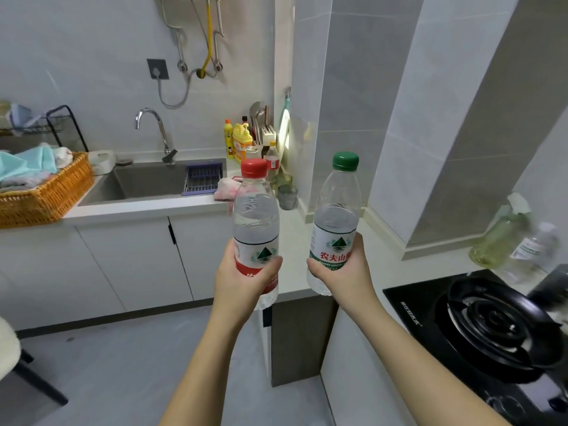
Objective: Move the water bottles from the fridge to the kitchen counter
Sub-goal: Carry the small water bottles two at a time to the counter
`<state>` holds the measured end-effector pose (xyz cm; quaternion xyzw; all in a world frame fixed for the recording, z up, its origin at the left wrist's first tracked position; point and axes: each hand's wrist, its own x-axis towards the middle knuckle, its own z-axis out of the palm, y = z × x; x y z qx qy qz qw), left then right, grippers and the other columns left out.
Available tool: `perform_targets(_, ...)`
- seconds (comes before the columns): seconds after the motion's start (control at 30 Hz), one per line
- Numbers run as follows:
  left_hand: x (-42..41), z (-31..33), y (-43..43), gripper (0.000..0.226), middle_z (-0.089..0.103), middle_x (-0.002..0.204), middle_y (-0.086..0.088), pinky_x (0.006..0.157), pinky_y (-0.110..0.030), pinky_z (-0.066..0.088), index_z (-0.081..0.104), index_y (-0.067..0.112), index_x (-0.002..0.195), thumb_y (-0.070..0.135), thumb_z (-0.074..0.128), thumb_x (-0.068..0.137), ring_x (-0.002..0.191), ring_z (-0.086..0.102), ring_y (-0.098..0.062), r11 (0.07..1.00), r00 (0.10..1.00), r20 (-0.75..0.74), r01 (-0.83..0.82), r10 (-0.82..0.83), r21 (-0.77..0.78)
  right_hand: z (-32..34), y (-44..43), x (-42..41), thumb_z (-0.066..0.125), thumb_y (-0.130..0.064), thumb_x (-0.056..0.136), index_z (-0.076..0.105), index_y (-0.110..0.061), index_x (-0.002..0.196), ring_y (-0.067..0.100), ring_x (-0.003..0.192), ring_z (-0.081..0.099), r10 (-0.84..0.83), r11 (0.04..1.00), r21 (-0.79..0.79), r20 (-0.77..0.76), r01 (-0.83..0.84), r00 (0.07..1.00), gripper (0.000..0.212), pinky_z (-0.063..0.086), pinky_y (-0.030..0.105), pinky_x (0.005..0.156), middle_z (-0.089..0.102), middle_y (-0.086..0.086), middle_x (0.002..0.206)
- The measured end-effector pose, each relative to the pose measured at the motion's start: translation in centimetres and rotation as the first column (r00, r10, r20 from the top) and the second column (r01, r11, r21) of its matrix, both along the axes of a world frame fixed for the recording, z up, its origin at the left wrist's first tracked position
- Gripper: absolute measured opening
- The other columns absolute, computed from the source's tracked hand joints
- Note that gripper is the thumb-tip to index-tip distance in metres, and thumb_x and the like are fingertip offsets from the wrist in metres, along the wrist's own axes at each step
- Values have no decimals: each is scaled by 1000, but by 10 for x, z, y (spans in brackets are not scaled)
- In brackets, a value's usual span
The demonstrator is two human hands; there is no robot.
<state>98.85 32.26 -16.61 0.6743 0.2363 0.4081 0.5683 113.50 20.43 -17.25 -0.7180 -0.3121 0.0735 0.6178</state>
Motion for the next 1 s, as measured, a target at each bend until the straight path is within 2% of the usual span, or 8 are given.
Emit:
perform_targets(0.27,61,-24,12,42,70,93,18,64,-11,51,56,37,105,26,82,74,85,67,-2,998,997,-70,16,-20,-66,-26,7,67,85,-17,71,41,-22,123,10,106,60,-44,999,-34,-59,42,997,69,46,9,72,58,-11,112)
perform_targets(0.4,99,-42,36,43,70,95,12,64,-12,52,56,35,108,22,81,76,86,67,-2,994,994,-100,40,-50,-104,-45,22,99,84,-16,71,41,-23,122,14,104,61,-83,992,-100,-104,73,991,67,49,18,74,60,-7,111)
perform_targets(0.57,153,-71,77,41,68,91,10,59,-12,51,55,32,105,18,80,76,81,66,-3,988,976,-174,113,-130,-104,-77,52,146,81,-21,70,39,-22,126,28,109,57,-177,963,-229,-138,142,975,70,52,48,92,59,1,117)
perform_targets(0.63,177,-81,95,42,66,87,16,56,-11,50,53,36,101,17,79,75,73,64,1,983,961,-217,150,-170,-106,-87,66,166,81,-21,68,40,-24,124,25,107,60,-206,956,-245,-173,160,963,70,54,42,87,61,-1,114)
perform_targets(0.7,200,-93,111,44,65,86,21,55,-10,49,51,38,100,16,79,73,69,63,4,975,942,-259,187,-213,-122,-96,79,184,82,-19,66,40,-26,119,19,100,63,-239,946,-270,-201,181,950,68,51,27,72,63,-5,107)
perform_targets(0.83,240,-116,137,50,66,91,21,60,-8,49,50,44,101,18,80,71,81,63,6,966,909,-330,217,-254,-143,-117,99,214,84,-19,62,44,-35,100,1,83,65,-303,924,-310,-233,225,924,58,44,11,57,65,-13,94)
perform_targets(0.9,256,-126,146,51,65,93,21,61,-7,47,49,44,100,17,81,71,82,61,10,963,895,-358,232,-268,-140,-128,104,223,85,-15,61,46,-36,95,-2,79,64,-332,915,-321,-250,245,910,56,44,9,53,66,-12,94)
perform_targets(1.0,274,-142,151,50,65,95,17,61,-8,48,49,41,100,18,81,70,82,61,8,957,870,-399,248,-289,-151,-141,108,232,85,-11,62,47,-35,93,4,86,63,-354,901,-356,-272,248,895,55,45,14,59,65,-9,98)
